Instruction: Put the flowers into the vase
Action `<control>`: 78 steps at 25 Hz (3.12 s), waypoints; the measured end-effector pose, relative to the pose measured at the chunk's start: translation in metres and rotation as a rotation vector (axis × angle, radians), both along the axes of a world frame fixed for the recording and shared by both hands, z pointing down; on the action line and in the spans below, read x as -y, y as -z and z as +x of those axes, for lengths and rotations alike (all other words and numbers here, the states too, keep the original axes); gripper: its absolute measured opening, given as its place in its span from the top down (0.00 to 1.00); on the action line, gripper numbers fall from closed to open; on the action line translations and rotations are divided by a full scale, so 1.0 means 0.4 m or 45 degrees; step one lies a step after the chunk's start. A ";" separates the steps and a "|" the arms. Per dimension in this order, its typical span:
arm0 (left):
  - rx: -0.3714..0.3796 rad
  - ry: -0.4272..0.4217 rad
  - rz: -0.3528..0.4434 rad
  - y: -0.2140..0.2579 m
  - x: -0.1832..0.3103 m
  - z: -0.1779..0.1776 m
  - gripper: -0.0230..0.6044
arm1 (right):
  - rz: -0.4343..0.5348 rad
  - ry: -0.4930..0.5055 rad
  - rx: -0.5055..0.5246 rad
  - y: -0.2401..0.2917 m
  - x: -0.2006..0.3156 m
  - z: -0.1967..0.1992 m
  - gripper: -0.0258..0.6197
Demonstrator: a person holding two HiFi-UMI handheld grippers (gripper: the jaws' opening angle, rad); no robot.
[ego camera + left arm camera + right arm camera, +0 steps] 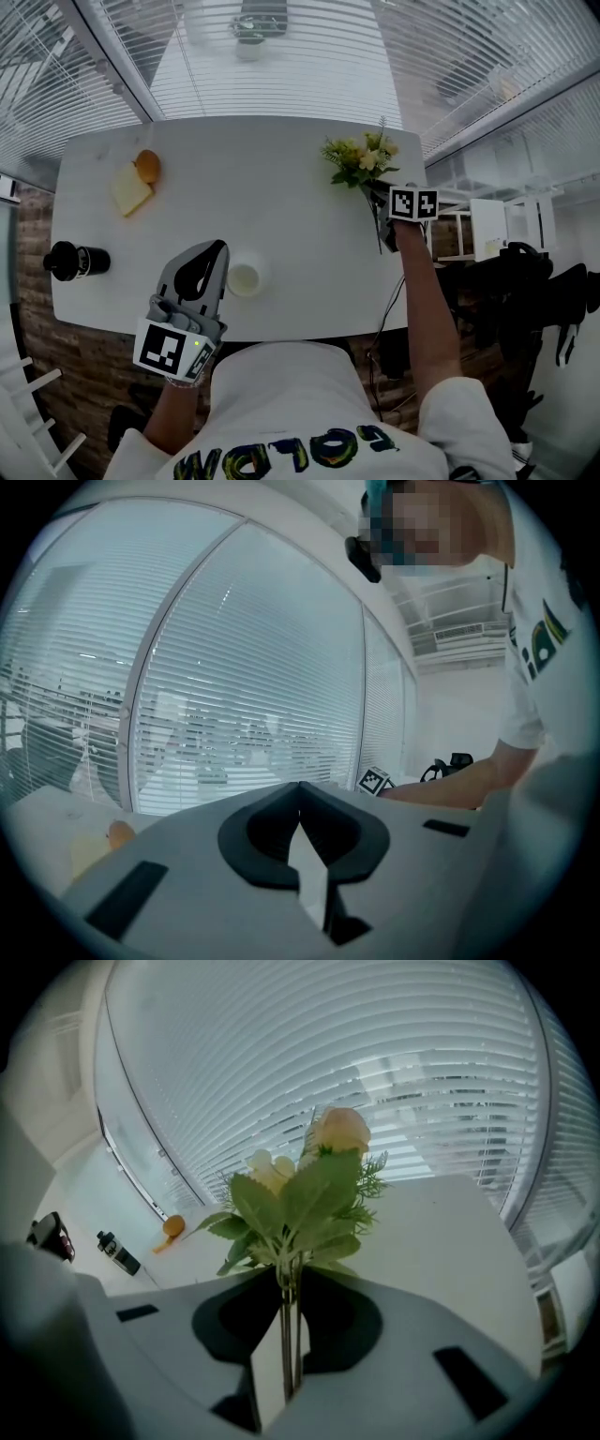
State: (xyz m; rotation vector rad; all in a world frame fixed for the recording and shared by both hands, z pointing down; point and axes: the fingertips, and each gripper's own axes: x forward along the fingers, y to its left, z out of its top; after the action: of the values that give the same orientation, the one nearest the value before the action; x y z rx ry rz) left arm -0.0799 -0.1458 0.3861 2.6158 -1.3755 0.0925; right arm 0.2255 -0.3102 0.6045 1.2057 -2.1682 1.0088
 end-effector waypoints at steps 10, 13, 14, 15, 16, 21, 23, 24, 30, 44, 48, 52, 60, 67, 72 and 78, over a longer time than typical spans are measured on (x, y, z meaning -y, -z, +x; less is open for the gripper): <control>0.002 -0.007 0.041 0.021 -0.006 0.005 0.94 | 0.145 -0.003 0.108 0.114 0.005 -0.039 0.85; 0.001 -0.012 0.047 0.025 -0.008 0.009 0.94 | 0.186 0.003 0.143 0.151 -0.001 -0.060 0.85; 0.000 -0.015 0.048 0.027 -0.008 0.010 0.94 | 0.199 0.008 0.152 0.165 -0.004 -0.070 0.85; 0.001 -0.017 0.048 0.029 -0.008 0.010 0.94 | 0.213 0.012 0.158 0.180 -0.005 -0.078 0.85; 0.001 -0.019 0.049 0.031 -0.008 0.011 0.94 | 0.229 0.015 0.166 0.196 -0.006 -0.086 0.85; -0.003 -0.025 0.057 0.039 -0.013 0.019 0.94 | 0.324 0.020 0.221 0.270 -0.011 -0.115 0.85; -0.004 -0.025 0.064 0.040 -0.014 0.018 0.94 | 0.352 0.019 0.252 0.294 -0.016 -0.129 0.85; -0.004 -0.025 0.068 0.042 -0.014 0.018 0.94 | 0.365 0.021 0.266 0.306 -0.019 -0.137 0.85; 0.008 -0.028 0.090 0.060 -0.011 0.021 0.93 | 0.451 0.047 0.367 0.393 -0.040 -0.182 0.85; 0.009 -0.041 0.140 0.096 -0.016 0.050 0.92 | 0.616 0.099 0.586 0.565 -0.107 -0.267 0.85; 0.001 -0.036 0.152 0.101 -0.015 0.047 0.92 | 0.641 0.124 0.624 0.594 -0.126 -0.302 0.85; -0.010 -0.037 0.174 0.117 -0.013 0.044 0.92 | 0.670 0.151 0.660 0.629 -0.148 -0.338 0.86; -0.027 -0.046 0.252 0.211 -0.039 0.038 0.92 | 0.769 0.205 0.728 0.746 -0.215 -0.424 0.86; -0.046 -0.056 0.333 0.283 -0.076 -0.008 0.91 | 0.847 0.289 0.786 0.838 -0.298 -0.562 0.86; -0.057 -0.050 0.378 0.314 -0.078 -0.020 0.90 | 0.873 0.329 0.827 0.866 -0.322 -0.615 0.86; -0.065 -0.031 0.402 0.347 -0.079 -0.001 0.88 | 0.865 0.371 0.890 0.883 -0.341 -0.628 0.86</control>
State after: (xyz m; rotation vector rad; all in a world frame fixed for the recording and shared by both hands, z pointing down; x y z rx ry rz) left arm -0.0805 -0.1142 0.2475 2.8635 -1.4445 -0.2036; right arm -0.0257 -0.1739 0.2514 0.7857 -3.3028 0.6238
